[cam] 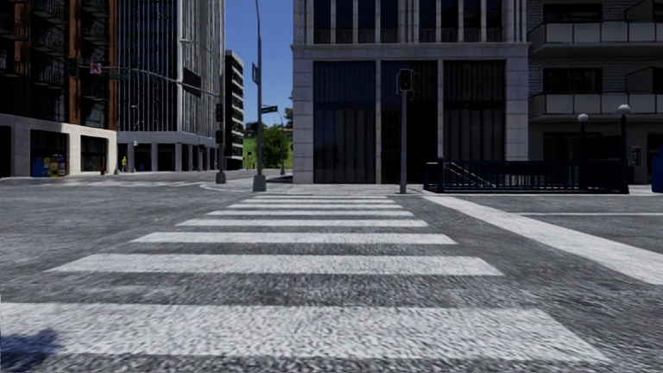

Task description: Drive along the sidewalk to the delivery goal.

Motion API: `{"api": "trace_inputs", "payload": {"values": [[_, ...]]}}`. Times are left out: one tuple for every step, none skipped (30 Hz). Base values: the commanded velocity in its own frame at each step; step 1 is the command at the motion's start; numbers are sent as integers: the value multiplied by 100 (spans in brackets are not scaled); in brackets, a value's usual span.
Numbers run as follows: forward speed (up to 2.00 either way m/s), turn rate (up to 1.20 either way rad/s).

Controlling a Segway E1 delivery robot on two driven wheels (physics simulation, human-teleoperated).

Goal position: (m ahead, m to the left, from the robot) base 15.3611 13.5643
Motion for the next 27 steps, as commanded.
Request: {"api": "trace_inputs", "payload": {"values": [[200,0],[200,0],[200,0],[200,0],[200,0],[200,0],[200,0],[200,0],[200,0],[200,0],[200,0],[200,0],[200,0],[200,0],[200,0],[200,0],[200,0],[200,0],[200,0],[200,0],[200,0],[200,0],[200,0],[200,0],[200,0],[200,0],[200,0]]}}
